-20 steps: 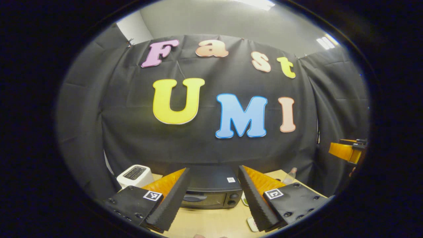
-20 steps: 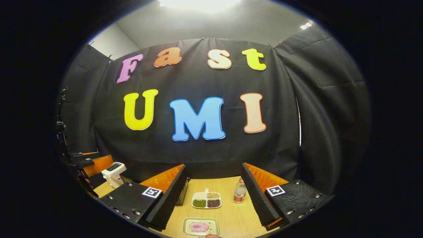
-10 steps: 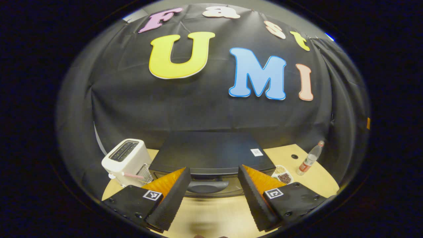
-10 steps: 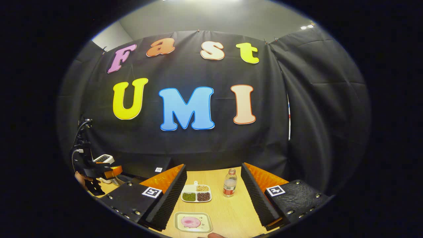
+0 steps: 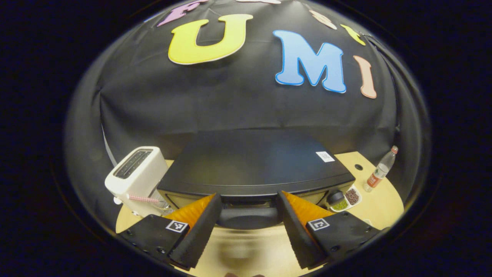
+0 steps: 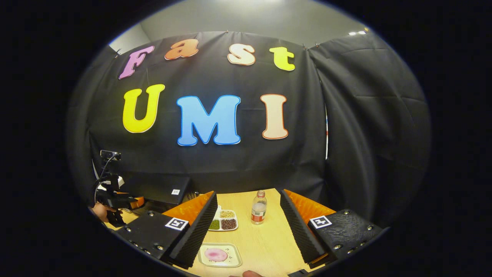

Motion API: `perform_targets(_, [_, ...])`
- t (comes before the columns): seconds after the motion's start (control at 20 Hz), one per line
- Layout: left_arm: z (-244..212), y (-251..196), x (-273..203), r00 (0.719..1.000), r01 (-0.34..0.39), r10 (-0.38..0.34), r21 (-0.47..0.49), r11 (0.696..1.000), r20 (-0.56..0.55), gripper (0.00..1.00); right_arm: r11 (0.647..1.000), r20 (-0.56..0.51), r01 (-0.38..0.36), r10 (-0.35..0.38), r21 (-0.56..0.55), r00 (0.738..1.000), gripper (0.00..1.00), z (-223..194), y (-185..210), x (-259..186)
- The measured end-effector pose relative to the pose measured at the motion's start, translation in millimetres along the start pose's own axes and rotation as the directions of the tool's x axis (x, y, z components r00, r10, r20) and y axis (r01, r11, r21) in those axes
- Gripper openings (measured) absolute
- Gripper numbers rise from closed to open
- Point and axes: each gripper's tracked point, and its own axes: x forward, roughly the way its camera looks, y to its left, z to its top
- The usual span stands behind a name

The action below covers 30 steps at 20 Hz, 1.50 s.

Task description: Open the electric oven with the left hand, put the food in, and close the electric oven.

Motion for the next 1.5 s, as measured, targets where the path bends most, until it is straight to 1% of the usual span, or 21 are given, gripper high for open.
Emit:
perform_targets(0.25, [-7,-1,-11,1.0,-0.008,0.008,-0.005,1.0,0.026,0.97,1.0,0.004,-0.025,0.025,0.004,1.0,0.99,1,2,-3])
perform_targets(0.3, [-12,-1,-17,1.0,-0.009,0.009,-0.002,1.0,0.021,1.0,0.999,0.006,-0.031,0.031,0.007,0.999,0.99,1,3,-4])
perform_targets(0.35, [-17,-1,-22,1.0,-0.011,0.011,0.001,1.0,0.017,0.98,0.999,0.008,-0.039,0.039,0.01,0.999,0.99,2,4,-5])
perform_targets(0.4, [-25,-2,-28,1.0,-0.011,0.011,0.002,1.0,0.009,0.98,0.999,0.01,-0.045,0.045,0.013,0.999,0.99,2,5,-6])
perform_targets(0.45, [-31,-3,-33,1.0,-0.011,0.011,0.003,1.0,0.002,0.94,0.999,0.012,-0.052,0.051,0.016,0.999,0.99,3,6,-8])
perform_targets(0.5, [-39,-4,-38,1.0,-0.009,0.009,0.003,1.0,-0.001,0.98,0.998,0.014,-0.057,0.057,0.018,0.998,0.99,3,6,-9])
perform_targets(0.55, [-45,-4,-43,1.0,-0.005,0.005,0.001,1.0,-0.007,0.98,0.998,0.014,-0.061,0.061,0.019,0.998,0.99,3,6,-9])
perform_targets(0.6, [-54,-5,-48,1.0,-0.001,0.001,-0.004,1.0,-0.018,1.0,0.998,0.014,-0.066,0.066,0.02,0.998,0.99,4,5,-9])
perform_targets(0.65, [-62,-6,-52,0.999,0.002,-0.002,-0.01,1.0,-0.033,0.97,0.997,0.015,-0.073,0.073,0.023,0.997,0.99,5,6,-10])
perform_targets(0.8, [-87,-7,-63,0.998,0.009,-0.009,0.001,1.0,-0.065,1.0,0.996,0.014,-0.088,0.088,0.03,0.996,0.99,6,9,-12])
perform_targets(0.95, [-107,-8,-69,0.997,0.014,-0.012,0.024,1.0,-0.08,1.0,0.995,0.002,-0.098,0.097,0.026,0.995,0.99,2,14,-16])
perform_targets(1.0, [-113,-8,-70,0.996,0.014,-0.012,0.029,0.999,-0.083,0.94,0.995,-0.003,-0.098,0.098,0.02,0.995,0.99,0,15,-18])
perform_targets(1.1, [-123,-8,-73,0.996,0.012,-0.009,0.034,0.999,-0.092,0.97,0.994,-0.017,-0.108,0.108,0.016,0.994,0.99,-5,19,-22])
perform_targets(1.15, [-130,-9,-73,0.995,0.011,-0.007,0.041,0.999,-0.102,0.97,0.994,-0.024,-0.112,0.112,0.017,0.993,0.99,-8,21,-24])
perform_targets(1.2, [-138,-10,-73,0.994,0.011,-0.005,0.049,0.999,-0.113,1.0,0.993,-0.033,-0.114,0.114,0.015,0.993,0.99,-11,21,-26])
perform_targets(1.3, [-153,-11,-73,0.991,0.018,-0.009,0.063,0.998,-0.136,0.94,0.993,-0.049,-0.121,0.121,0.008,0.991,0.99,-16,25,-28])
perform_targets(1.35, [-163,-11,-73,0.987,0.026,-0.015,0.066,0.997,-0.157,1.0,0.992,-0.058,-0.128,0.129,0.012,0.99,0.99,-19,27,-29])
perform_targets(1.4, [-169,-6,-73,0.985,0.012,0.0,0.073,0.997,-0.172,1.0,0.991,-0.066,-0.136,0.137,0.022,0.988,0.99,-22,29,-29])
perform_targets(1.45, [-166,-1,-75,0.987,0.001,0.01,0.07,0.998,-0.162,0.94,0.989,-0.077,-0.142,0.144,0.029,0.987,0.99,-25,32,-30])
perform_targets(1.5, [-157,1,-80,0.991,-0.001,0.008,0.051,0.999,-0.13,0.97,0.988,-0.09,-0.147,0.15,0.034,0.985,0.99,-31,34,-30])
